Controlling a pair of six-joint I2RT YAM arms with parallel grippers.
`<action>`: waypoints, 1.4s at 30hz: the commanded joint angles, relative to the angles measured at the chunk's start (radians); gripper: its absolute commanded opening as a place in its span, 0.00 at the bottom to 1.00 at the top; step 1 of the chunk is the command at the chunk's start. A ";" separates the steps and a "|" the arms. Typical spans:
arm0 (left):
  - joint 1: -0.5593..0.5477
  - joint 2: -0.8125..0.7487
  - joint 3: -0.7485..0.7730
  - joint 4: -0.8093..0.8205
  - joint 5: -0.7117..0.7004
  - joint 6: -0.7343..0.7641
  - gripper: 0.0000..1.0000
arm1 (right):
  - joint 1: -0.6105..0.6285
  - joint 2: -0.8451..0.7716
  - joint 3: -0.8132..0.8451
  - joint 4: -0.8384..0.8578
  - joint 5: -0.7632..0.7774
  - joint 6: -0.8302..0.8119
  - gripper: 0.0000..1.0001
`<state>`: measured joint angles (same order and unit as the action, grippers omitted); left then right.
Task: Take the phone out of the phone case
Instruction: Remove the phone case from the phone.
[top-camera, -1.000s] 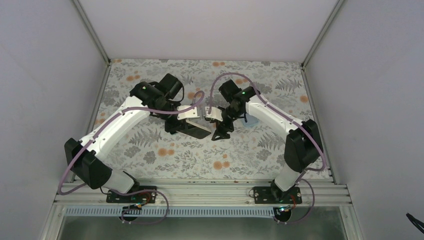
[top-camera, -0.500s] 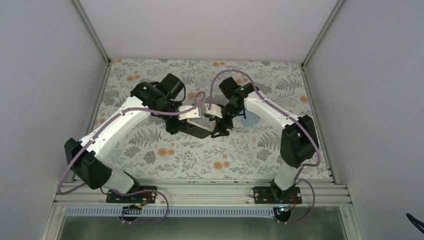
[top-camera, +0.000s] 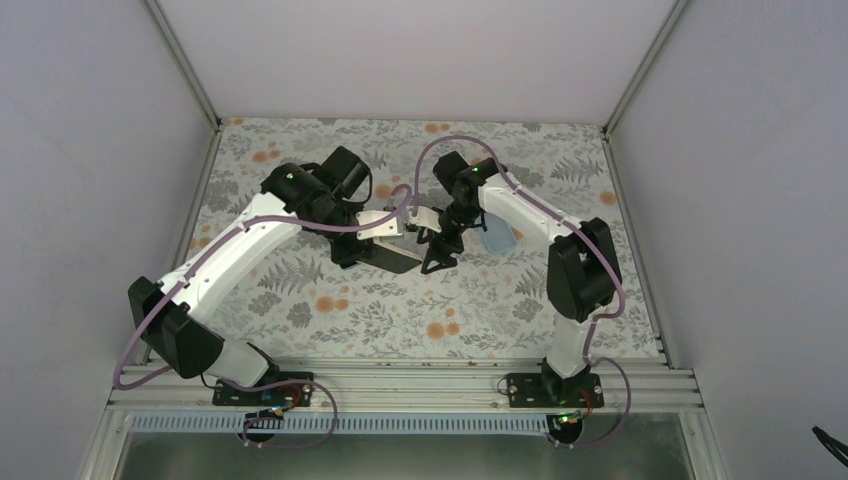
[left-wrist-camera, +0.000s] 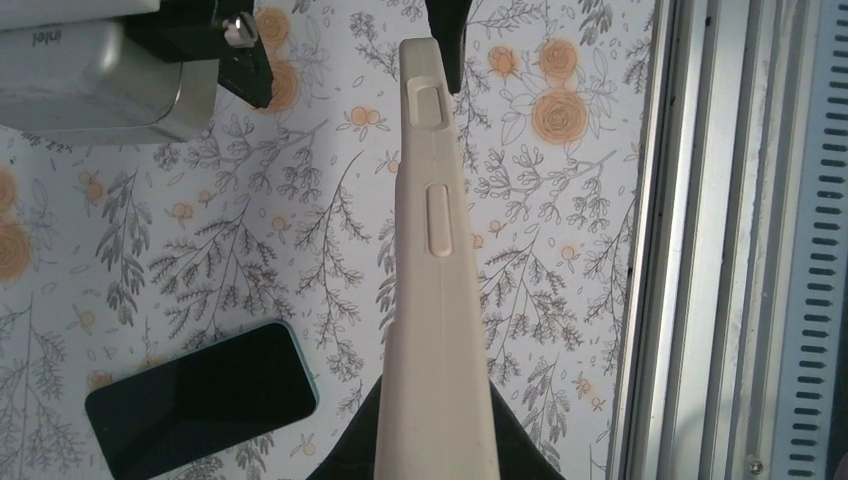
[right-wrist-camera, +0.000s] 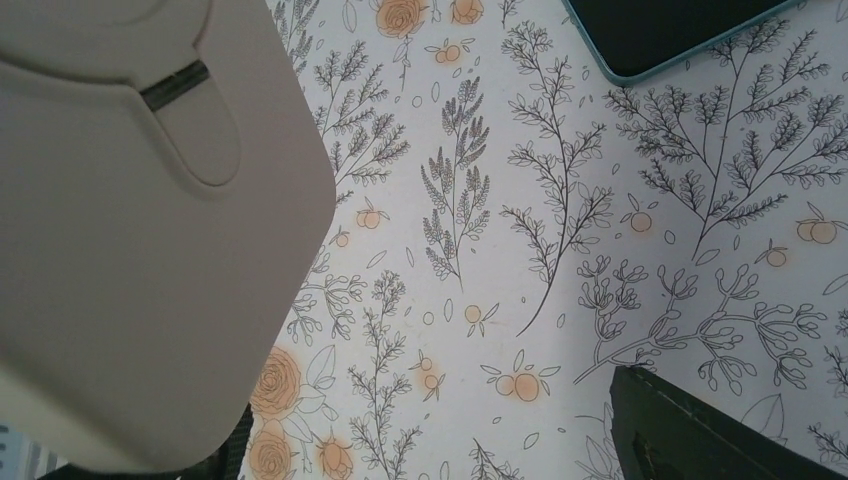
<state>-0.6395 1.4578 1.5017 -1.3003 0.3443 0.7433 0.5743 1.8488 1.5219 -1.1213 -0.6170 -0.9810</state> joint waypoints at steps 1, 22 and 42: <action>-0.041 -0.029 0.035 -0.056 0.102 0.009 0.02 | -0.022 0.048 0.080 0.021 0.032 -0.013 0.88; -0.088 -0.063 -0.004 0.052 0.137 -0.045 0.02 | -0.023 0.038 0.159 0.186 -0.017 0.113 0.85; -0.090 -0.090 0.063 -0.007 0.212 -0.013 0.02 | -0.097 0.027 0.050 0.414 0.242 0.246 0.90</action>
<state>-0.6754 1.4185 1.5204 -1.2522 0.2531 0.6460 0.5346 1.8133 1.5471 -0.9222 -0.5102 -0.7788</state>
